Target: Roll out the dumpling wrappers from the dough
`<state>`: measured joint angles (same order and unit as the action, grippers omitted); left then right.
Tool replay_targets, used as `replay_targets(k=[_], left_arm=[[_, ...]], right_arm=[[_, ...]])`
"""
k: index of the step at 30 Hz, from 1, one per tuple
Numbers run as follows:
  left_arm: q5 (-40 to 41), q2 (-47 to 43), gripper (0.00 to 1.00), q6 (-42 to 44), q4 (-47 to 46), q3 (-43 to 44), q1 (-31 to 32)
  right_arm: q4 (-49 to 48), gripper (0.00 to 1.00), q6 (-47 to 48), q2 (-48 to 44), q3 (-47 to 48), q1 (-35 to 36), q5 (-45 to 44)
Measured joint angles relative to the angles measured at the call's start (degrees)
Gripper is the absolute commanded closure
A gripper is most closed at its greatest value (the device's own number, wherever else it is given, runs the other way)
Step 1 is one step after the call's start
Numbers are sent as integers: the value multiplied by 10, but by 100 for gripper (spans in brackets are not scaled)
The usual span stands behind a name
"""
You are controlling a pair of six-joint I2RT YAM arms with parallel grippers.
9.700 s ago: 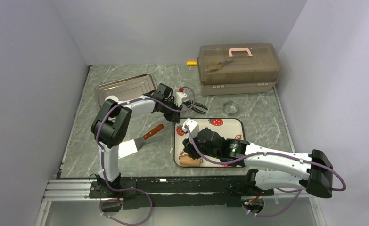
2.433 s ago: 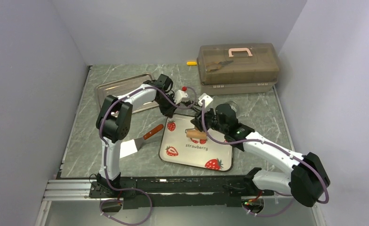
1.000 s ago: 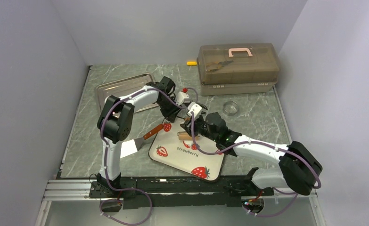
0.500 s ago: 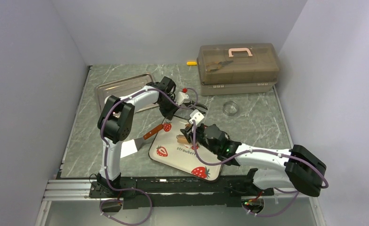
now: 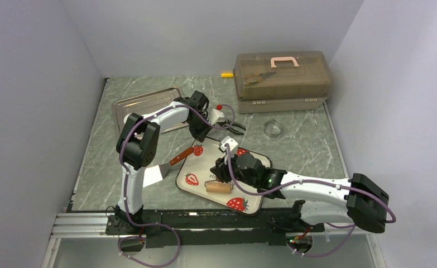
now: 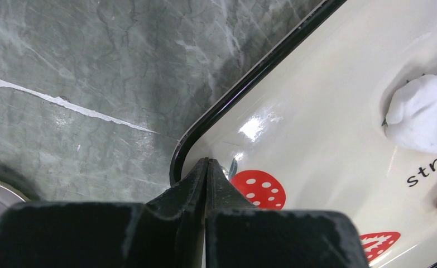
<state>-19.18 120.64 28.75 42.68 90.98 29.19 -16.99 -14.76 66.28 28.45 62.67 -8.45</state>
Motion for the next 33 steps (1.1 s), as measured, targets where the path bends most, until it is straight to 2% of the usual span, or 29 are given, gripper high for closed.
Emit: replay_targets(k=[4, 7, 11, 14, 19, 24, 33], left_arm=[[0, 0, 94, 1, 0, 0, 0], [7, 1, 100, 2, -4, 0, 0], [12, 1, 100, 2, -5, 0, 0], [11, 1, 100, 2, -5, 0, 0], [11, 1, 100, 3, -5, 0, 0], [11, 1, 100, 3, -5, 0, 0], [11, 1, 100, 4, -4, 2, 0]], right_arm=[[75, 100, 14, -1, 39, -12, 23], [110, 100, 23, -11, 53, -68, 65], [114, 100, 39, -13, 70, -151, 102], [113, 100, 47, 10, 101, -183, 130], [83, 100, 31, 68, 135, -213, 178], [45, 100, 2, 103, 123, -238, 180], [-71, 100, -28, 120, 71, -250, 119]])
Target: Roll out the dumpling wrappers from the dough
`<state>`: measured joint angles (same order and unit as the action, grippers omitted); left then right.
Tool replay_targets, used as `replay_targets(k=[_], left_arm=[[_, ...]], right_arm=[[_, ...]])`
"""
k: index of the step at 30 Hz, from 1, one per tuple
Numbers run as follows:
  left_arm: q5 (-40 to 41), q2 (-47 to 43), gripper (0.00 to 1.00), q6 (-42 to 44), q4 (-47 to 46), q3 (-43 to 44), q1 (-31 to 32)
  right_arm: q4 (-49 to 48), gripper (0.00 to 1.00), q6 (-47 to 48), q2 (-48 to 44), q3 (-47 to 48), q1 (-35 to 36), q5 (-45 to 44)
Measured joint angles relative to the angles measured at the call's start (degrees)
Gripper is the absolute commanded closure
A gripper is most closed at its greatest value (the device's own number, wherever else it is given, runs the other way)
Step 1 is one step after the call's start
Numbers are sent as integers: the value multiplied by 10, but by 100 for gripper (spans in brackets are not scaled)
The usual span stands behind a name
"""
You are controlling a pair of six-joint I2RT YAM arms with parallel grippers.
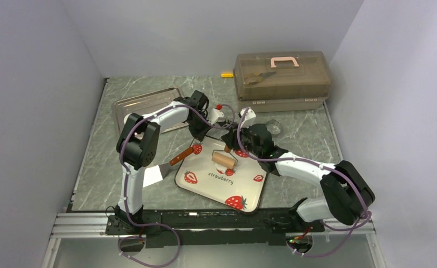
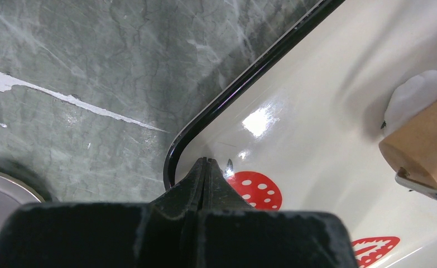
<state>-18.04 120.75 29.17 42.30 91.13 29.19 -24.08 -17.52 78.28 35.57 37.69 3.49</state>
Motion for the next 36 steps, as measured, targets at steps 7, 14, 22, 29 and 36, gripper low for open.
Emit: replay_targets(k=[7, 14, 22, 29, 36], left_arm=[[0, 2, 100, 0, 4, 4, 0], [3, 3, 100, 0, 3, 5, 0], [3, 3, 100, 0, 2, 5, 0], [5, 3, 100, -1, 1, 5, -1], [12, 3, 100, -1, 0, 6, -3]], right_arm=[[-22, 100, 9, 12, -5, -3, -96], [-7, 100, 18, 42, 26, -24, -122], [69, 100, 58, -1, 47, -24, -52], [59, 100, 82, -25, 61, 4, 24], [60, 100, 105, 35, 73, 50, 38]])
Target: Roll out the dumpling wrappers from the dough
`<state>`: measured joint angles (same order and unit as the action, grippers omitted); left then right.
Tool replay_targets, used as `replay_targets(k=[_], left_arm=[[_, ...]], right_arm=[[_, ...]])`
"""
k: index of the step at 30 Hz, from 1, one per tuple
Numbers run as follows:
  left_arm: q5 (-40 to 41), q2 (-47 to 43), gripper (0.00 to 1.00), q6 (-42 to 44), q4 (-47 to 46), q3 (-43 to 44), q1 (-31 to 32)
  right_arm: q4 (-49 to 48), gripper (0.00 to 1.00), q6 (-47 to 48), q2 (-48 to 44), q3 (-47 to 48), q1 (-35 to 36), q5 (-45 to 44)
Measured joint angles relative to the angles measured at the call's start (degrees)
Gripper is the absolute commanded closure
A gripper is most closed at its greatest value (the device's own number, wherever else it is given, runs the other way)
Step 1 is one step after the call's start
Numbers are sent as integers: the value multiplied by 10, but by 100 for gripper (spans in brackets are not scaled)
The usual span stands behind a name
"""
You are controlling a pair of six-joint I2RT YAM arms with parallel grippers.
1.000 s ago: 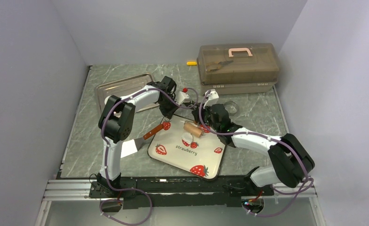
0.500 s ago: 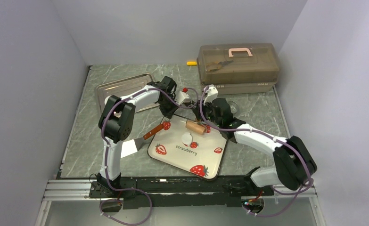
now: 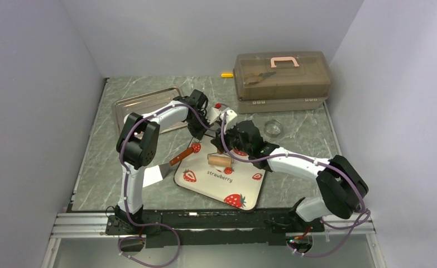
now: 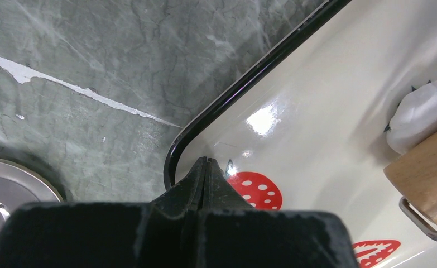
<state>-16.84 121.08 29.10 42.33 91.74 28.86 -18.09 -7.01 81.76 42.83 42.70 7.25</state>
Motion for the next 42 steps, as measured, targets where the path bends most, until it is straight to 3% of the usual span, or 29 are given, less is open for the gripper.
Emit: replay_targets(k=[10, 21, 30, 42], left_arm=[[1, 2, 100, 0, 3, 3, 0], [2, 3, 100, 1, 4, 5, 1], [2, 3, 100, 1, 4, 5, 1], [2, 3, 100, 2, 4, 5, 1]], right_arm=[[-51, 100, 21, 9, -24, 48, -65], [-145, 100, -31, -14, -97, 61, -122], [-146, 100, -48, -28, -110, 101, -163], [-87, 100, -106, -38, -110, 129, -135]])
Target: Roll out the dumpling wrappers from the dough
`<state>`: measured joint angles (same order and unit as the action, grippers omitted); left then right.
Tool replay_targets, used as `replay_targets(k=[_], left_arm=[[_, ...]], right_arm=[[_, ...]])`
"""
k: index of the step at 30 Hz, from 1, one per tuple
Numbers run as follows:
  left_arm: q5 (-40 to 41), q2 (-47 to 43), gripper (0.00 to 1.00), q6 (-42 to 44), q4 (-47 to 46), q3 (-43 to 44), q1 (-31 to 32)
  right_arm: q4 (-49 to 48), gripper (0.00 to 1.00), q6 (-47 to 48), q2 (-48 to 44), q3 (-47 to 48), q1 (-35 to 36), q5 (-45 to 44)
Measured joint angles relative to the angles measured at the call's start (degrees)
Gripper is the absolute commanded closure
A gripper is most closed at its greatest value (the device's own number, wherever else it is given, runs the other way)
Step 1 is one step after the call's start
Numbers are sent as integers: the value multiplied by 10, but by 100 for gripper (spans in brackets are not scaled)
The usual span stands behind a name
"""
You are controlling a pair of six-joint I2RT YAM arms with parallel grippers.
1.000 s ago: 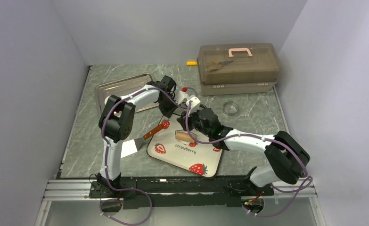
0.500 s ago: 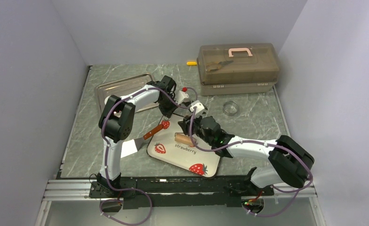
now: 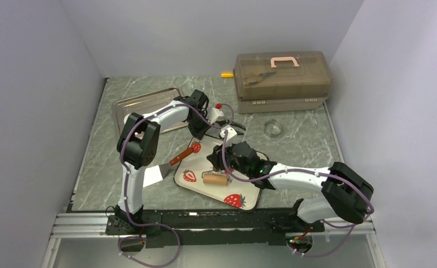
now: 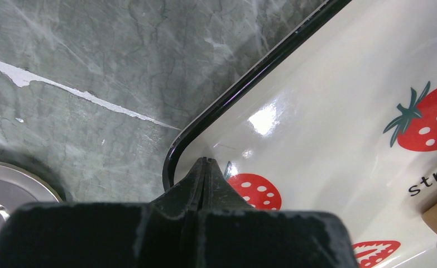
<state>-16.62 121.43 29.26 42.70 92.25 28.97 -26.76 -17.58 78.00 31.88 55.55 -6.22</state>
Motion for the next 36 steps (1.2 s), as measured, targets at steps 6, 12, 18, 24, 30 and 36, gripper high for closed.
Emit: replay_targets(k=[6, 12, 18, 24, 30, 36], left_arm=[[0, 0, 100, 0, 0, 0, 0], [0, 0, 100, 0, 0, 0, 0], [0, 0, 100, 0, 0, 0, 0], [0, 0, 100, 0, 0, 0, 0], [0, 2, 100, 0, 2, 3, 0], [0, 3, 100, 0, 2, 5, 1]], right_arm=[[128, 100, 46, -37, 43, -6, 24], [208, 100, 54, -82, 57, -78, 59], [237, 100, 50, -96, 95, -136, 97], [244, 100, 42, -96, 119, -166, 95], [197, 100, 48, -68, 118, -171, 58], [92, 100, 55, -12, 60, -168, 66]])
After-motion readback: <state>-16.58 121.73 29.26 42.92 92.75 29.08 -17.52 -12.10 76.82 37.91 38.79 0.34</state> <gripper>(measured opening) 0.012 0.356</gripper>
